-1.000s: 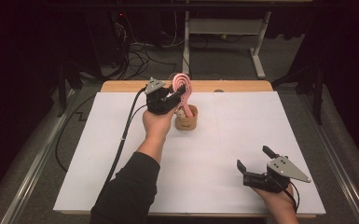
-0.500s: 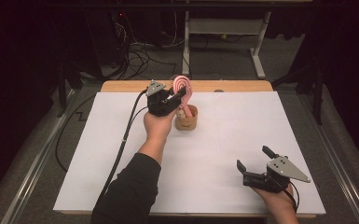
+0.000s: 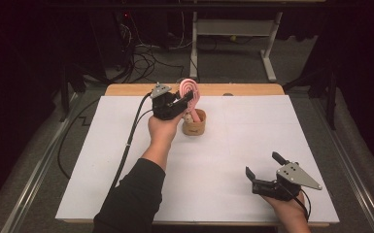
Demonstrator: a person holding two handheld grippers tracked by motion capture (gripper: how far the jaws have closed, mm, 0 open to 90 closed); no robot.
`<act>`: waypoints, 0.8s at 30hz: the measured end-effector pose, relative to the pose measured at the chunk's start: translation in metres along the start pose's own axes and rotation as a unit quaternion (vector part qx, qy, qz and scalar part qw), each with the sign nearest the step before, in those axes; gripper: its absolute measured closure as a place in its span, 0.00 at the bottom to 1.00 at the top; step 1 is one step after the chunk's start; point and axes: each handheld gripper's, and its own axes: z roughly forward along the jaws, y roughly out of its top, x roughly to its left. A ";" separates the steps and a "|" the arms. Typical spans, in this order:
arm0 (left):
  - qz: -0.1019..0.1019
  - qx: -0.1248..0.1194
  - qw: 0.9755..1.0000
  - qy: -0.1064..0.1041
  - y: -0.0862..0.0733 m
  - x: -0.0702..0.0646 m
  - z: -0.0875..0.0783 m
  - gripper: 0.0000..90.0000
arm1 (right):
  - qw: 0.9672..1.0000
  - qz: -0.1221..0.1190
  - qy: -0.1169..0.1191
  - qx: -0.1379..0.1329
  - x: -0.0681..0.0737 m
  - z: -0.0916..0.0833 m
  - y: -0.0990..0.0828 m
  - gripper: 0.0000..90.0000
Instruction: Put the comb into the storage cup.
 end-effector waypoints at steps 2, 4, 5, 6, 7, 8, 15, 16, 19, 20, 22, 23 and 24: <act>0.002 0.001 1.000 0.002 0.000 0.000 0.000 0.69 | 1.000 -0.001 0.000 0.001 0.000 0.000 0.000 0.00; 0.002 0.002 1.000 0.003 0.000 0.001 -0.001 0.69 | 1.000 0.001 -0.001 0.001 0.000 0.000 0.000 0.00; 0.005 0.001 1.000 0.005 0.000 0.000 -0.001 0.69 | 1.000 0.001 -0.001 0.001 -0.001 0.000 0.000 0.00; 0.010 0.001 1.000 0.009 0.000 0.000 -0.001 0.67 | 1.000 0.001 -0.001 0.001 -0.001 0.000 0.000 0.00; 0.013 0.001 1.000 0.011 0.000 0.000 -0.001 0.67 | 1.000 0.000 -0.001 0.001 0.000 0.000 0.000 0.00; 0.013 0.002 1.000 0.012 0.000 -0.001 -0.001 0.67 | 1.000 0.000 -0.001 0.001 0.000 0.000 0.000 0.00; 0.028 0.006 0.999 0.022 0.001 -0.001 -0.002 0.67 | 1.000 -0.001 -0.001 0.001 0.001 0.000 0.000 0.00; 0.028 0.007 0.999 0.023 0.001 -0.001 -0.002 0.67 | 1.000 -0.001 -0.001 0.001 0.001 0.000 0.000 0.00; 0.028 0.010 0.999 0.029 0.002 -0.001 -0.001 0.64 | 1.000 -0.001 -0.002 0.001 0.001 0.000 0.000 0.00; 0.028 0.011 0.999 0.031 0.002 -0.001 -0.001 0.63 | 1.000 -0.001 -0.002 0.001 0.001 0.000 0.000 0.00; 0.031 0.012 0.999 0.033 0.002 -0.001 -0.001 0.63 | 1.000 -0.002 -0.001 0.000 0.001 0.000 0.001 0.00; 0.033 0.013 0.999 0.034 0.002 -0.002 -0.001 0.63 | 1.000 -0.003 -0.001 0.000 0.001 0.000 0.001 0.00; 0.034 0.014 0.999 0.034 0.002 -0.002 -0.001 0.63 | 1.000 -0.002 -0.001 0.000 0.001 0.000 0.001 0.00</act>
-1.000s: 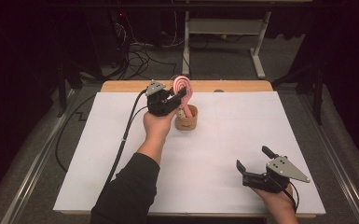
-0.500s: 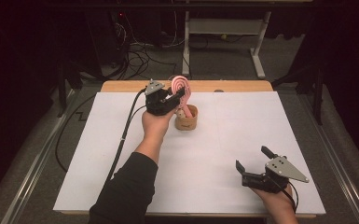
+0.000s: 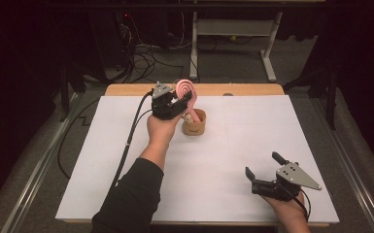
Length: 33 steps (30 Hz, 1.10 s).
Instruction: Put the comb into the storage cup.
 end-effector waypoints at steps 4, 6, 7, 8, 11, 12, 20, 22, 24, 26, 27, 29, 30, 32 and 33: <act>0.002 0.002 1.000 0.002 0.000 0.001 -0.001 0.63 | 1.000 0.000 -0.001 0.000 0.000 0.000 0.000 0.00; 0.005 0.004 1.000 0.004 0.000 0.002 -0.001 0.63 | 1.000 0.000 -0.002 0.000 0.000 0.000 0.000 0.00; 0.005 0.004 1.000 0.005 0.000 0.002 -0.001 0.63 | 1.000 0.000 -0.002 0.000 0.000 0.000 0.000 0.00; 0.006 0.005 1.000 0.006 0.001 0.002 -0.001 0.63 | 1.000 0.000 -0.002 0.000 0.000 0.000 0.000 0.00; 0.010 0.008 1.000 0.008 0.000 0.003 -0.001 0.63 | 1.000 -0.001 -0.003 -0.001 0.000 0.000 0.000 0.00; 0.009 0.008 1.000 0.007 0.001 0.003 -0.001 0.59 | 1.000 -0.001 -0.003 -0.001 0.000 0.000 0.000 0.00; 0.017 0.015 1.000 0.009 0.000 0.004 -0.002 0.57 | 1.000 -0.001 -0.003 -0.002 0.000 0.000 0.001 0.00; 0.022 0.017 1.000 0.013 0.000 0.005 -0.002 0.57 | 1.000 -0.001 -0.005 -0.002 0.001 0.000 0.001 0.00; 0.020 0.019 1.000 0.012 0.000 0.006 -0.002 0.51 | 1.000 -0.001 -0.006 -0.003 0.001 -0.001 0.001 0.00; 0.022 0.023 0.999 0.013 0.000 0.008 -0.003 0.51 | 1.000 -0.002 -0.008 -0.003 0.001 -0.001 0.001 0.00; 0.025 0.024 0.999 0.016 0.000 0.008 -0.003 0.51 | 1.000 -0.002 -0.008 -0.003 0.001 -0.001 0.001 0.00; 0.032 0.025 0.999 0.022 0.000 0.008 -0.004 0.51 | 1.000 -0.002 -0.008 -0.003 0.001 -0.001 0.001 0.00; 0.030 0.025 0.999 0.020 0.000 0.009 -0.004 0.49 | 1.000 -0.002 -0.008 -0.003 0.001 -0.001 0.001 0.00; 0.027 0.027 0.999 0.022 0.000 0.010 -0.004 0.44 | 1.000 -0.001 -0.007 -0.003 0.001 -0.001 0.001 0.00; 0.027 0.029 0.999 0.023 0.000 0.011 -0.004 0.42 | 1.000 -0.001 -0.007 -0.002 0.001 -0.001 0.001 0.00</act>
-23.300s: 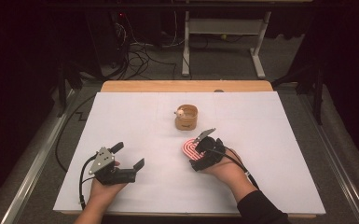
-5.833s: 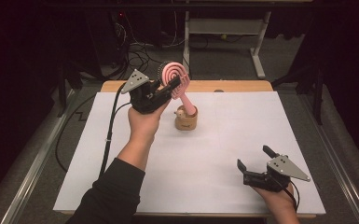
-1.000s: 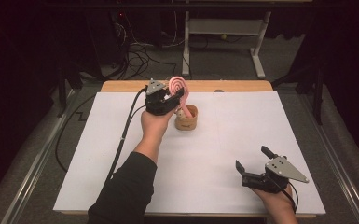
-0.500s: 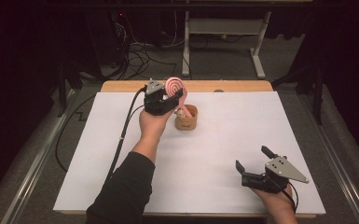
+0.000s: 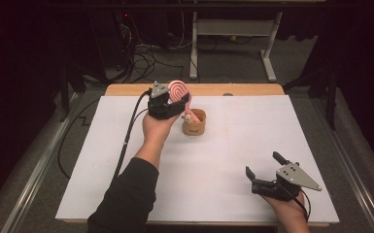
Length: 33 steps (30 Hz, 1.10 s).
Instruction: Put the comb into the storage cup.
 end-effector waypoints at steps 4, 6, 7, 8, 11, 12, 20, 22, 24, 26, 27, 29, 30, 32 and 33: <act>-0.004 0.006 1.000 0.001 -0.001 0.001 0.001 0.34 | 1.000 0.000 0.000 0.000 0.000 0.000 0.000 0.00; 0.000 0.006 1.000 0.001 -0.001 0.001 0.001 0.34 | 1.000 -0.001 0.000 0.000 0.000 0.000 0.000 0.00; 0.001 0.005 1.000 0.000 -0.001 0.001 0.001 0.32 | 1.000 -0.001 0.000 0.000 0.000 0.000 0.000 0.00; 0.000 0.004 1.000 0.001 -0.001 0.001 0.001 0.29 | 1.000 -0.001 0.000 0.000 0.000 0.000 0.000 0.00; -0.005 0.006 1.000 0.004 -0.001 0.002 0.001 0.22 | 1.000 -0.003 0.000 0.001 0.001 0.000 0.000 0.00; -0.006 0.009 1.000 0.008 -0.001 0.003 0.001 0.19 | 1.000 -0.003 0.000 0.001 0.001 0.000 0.000 0.00; -0.011 0.017 1.000 0.004 -0.001 0.005 0.000 0.15 | 1.000 -0.003 0.000 0.001 0.001 0.001 0.000 0.00; -0.011 0.017 1.000 0.002 -0.001 0.005 0.000 0.15 | 1.000 -0.004 0.001 0.001 0.001 0.001 0.000 0.00; -0.011 0.019 1.000 0.002 -0.001 0.005 0.000 0.15 | 1.000 -0.004 0.001 0.001 0.001 0.001 0.000 0.00; -0.011 0.021 1.000 0.001 -0.001 0.005 0.000 0.11 | 1.000 -0.004 0.001 0.001 0.001 0.001 0.000 0.00; -0.011 0.022 1.000 0.001 -0.001 0.006 -0.001 0.10 | 1.000 -0.003 0.000 0.001 0.001 0.001 0.000 0.00; -0.009 0.023 1.000 0.000 -0.001 0.006 -0.001 0.10 | 1.000 -0.003 0.000 0.002 0.001 0.001 0.000 0.00; -0.008 0.023 1.000 0.002 -0.001 0.006 -0.001 0.08 | 1.000 -0.003 0.000 0.002 0.001 0.001 0.000 0.00; -0.009 0.024 1.000 0.001 -0.001 0.007 -0.001 0.05 | 1.000 -0.002 0.000 0.003 0.001 0.001 0.000 0.00; -0.010 0.024 1.000 0.001 -0.001 0.007 -0.001 0.02 | 1.000 -0.003 0.000 0.003 0.001 0.001 0.000 0.00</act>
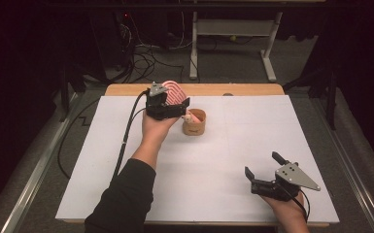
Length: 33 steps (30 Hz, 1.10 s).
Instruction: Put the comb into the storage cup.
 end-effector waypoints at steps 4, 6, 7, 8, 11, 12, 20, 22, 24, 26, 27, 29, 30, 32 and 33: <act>-0.003 0.002 1.000 -0.001 0.000 0.001 -0.001 0.00 | 1.000 -0.001 0.001 0.000 0.000 0.000 0.000 0.00; -0.003 0.000 1.000 0.001 0.000 0.001 -0.002 0.00 | 1.000 -0.001 0.001 0.000 0.000 0.000 0.000 0.00; -0.004 0.000 1.000 0.000 0.001 0.001 -0.002 0.00 | 1.000 -0.001 0.000 0.000 0.001 0.000 0.000 0.00; -0.003 0.000 1.000 0.001 0.001 0.001 -0.002 0.00 | 1.000 -0.001 0.000 0.000 0.001 0.000 0.000 0.00; -0.003 0.001 1.000 0.003 0.001 0.001 -0.003 0.00 | 1.000 -0.001 0.001 -0.001 0.001 0.000 0.000 0.00; -0.002 0.002 1.000 0.004 0.000 0.001 -0.004 0.00 | 1.000 -0.002 0.001 0.000 0.001 0.000 0.000 0.00; -0.004 0.001 1.000 0.004 -0.006 0.007 -0.011 0.00 | 1.000 -0.004 0.002 0.002 0.002 0.001 0.000 0.00; -0.006 0.001 1.000 0.004 -0.008 0.008 -0.014 0.00 | 1.000 -0.005 0.002 0.002 0.002 0.001 0.000 0.00; -0.007 -0.002 1.000 0.001 -0.010 0.008 -0.017 0.00 | 1.000 -0.006 0.002 0.003 0.002 0.002 0.000 0.00; -0.006 -0.002 1.000 0.001 -0.013 0.009 -0.019 0.00 | 1.000 -0.006 0.003 0.003 0.003 0.002 0.000 0.00; -0.006 -0.002 1.000 0.000 -0.014 0.010 -0.021 0.00 | 1.000 -0.007 0.003 0.003 0.003 0.002 0.000 0.00; -0.008 -0.002 1.000 -0.002 -0.017 0.012 -0.023 0.00 | 1.000 -0.009 0.002 0.004 0.004 0.002 0.000 0.00; -0.009 -0.002 1.000 -0.004 -0.019 0.013 -0.024 0.00 | 1.000 -0.010 0.002 0.003 0.004 0.002 0.000 0.00; -0.011 -0.001 1.000 -0.010 -0.023 0.014 -0.026 0.00 | 1.000 -0.010 0.002 0.003 0.004 0.002 0.000 0.00; -0.011 -0.002 1.000 -0.013 -0.026 0.015 -0.027 0.00 | 1.000 -0.010 0.002 0.004 0.004 0.002 0.000 0.00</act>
